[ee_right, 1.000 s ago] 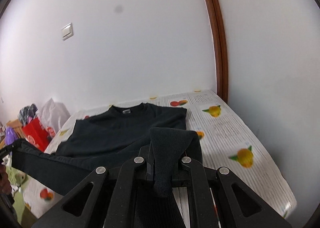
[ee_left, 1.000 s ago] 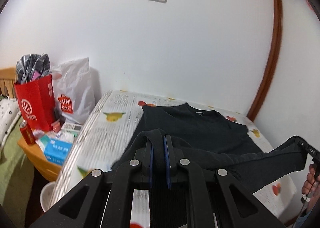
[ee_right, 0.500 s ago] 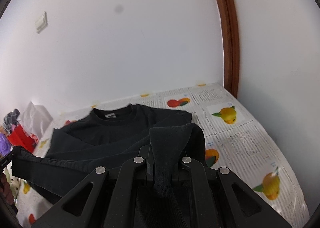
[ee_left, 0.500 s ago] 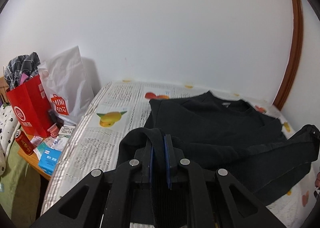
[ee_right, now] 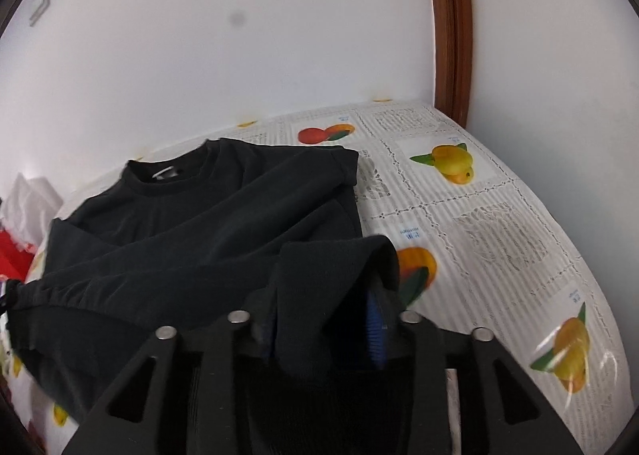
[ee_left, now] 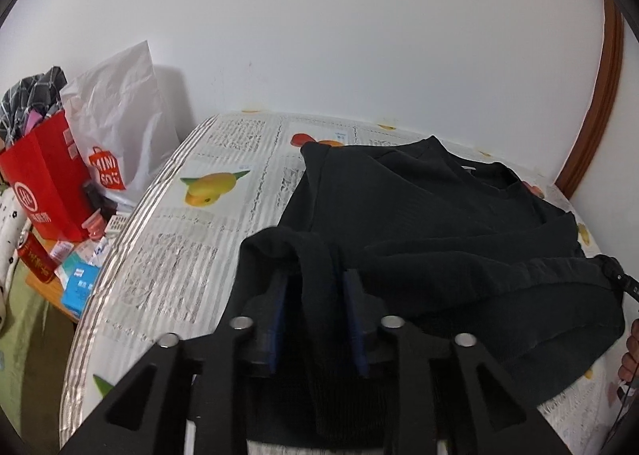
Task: Fold small clothes
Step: 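Lift the hem with both grippers and fold it toward the collar, then lay the hem down on the body and open both grippers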
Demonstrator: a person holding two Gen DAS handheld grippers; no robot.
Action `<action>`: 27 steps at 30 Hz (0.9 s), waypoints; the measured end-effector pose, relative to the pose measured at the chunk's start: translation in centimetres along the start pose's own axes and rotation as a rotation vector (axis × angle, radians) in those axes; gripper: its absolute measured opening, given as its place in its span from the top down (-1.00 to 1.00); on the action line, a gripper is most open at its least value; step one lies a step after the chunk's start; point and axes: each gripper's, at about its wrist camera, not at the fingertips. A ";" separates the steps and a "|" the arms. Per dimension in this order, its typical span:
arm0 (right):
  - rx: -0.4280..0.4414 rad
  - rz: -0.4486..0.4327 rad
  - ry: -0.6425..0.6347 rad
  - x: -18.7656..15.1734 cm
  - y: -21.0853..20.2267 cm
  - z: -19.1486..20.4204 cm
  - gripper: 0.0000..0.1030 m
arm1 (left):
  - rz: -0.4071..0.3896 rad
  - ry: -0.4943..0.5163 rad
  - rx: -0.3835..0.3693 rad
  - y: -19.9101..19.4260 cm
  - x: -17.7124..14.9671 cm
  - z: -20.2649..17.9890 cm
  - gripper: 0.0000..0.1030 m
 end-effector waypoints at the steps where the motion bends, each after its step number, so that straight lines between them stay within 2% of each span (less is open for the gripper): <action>1: 0.008 -0.009 -0.010 -0.2 -0.9 -0.1 0.04 | 0.003 -0.004 -0.002 -0.3 -0.2 0.2 0.15; 2: 0.005 -0.021 -0.023 -0.5 -1.9 -0.2 -0.01 | 0.003 -0.007 -0.010 -0.7 -0.4 0.5 0.00; 4: -0.018 -0.050 -0.049 -1.3 -4.0 -0.8 -0.15 | 0.005 -0.010 -0.022 -1.6 -1.2 1.1 -0.01; 9: -0.099 -0.033 -0.033 -2.8 -6.1 -3.4 -0.16 | 0.029 -0.019 -0.014 -2.6 -2.9 2.8 -0.02; 11: -0.103 -0.008 -0.007 -3.2 -6.0 -4.4 -0.16 | 0.057 -0.031 -0.020 -2.5 -3.7 3.6 -0.03; 16: -0.037 0.055 0.069 -4.8 -4.7 -5.7 -0.16 | 0.116 -0.052 -0.023 -1.4 -5.2 4.7 -0.03; 27: -0.044 0.107 0.074 -4.7 -1.9 -4.5 -0.12 | 0.115 0.003 0.031 0.2 -5.9 3.7 -0.01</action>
Point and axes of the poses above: each gripper's, at about its wrist camera, not at the fingertips, and y roughly the way its jaws point, z to its left, x to its top
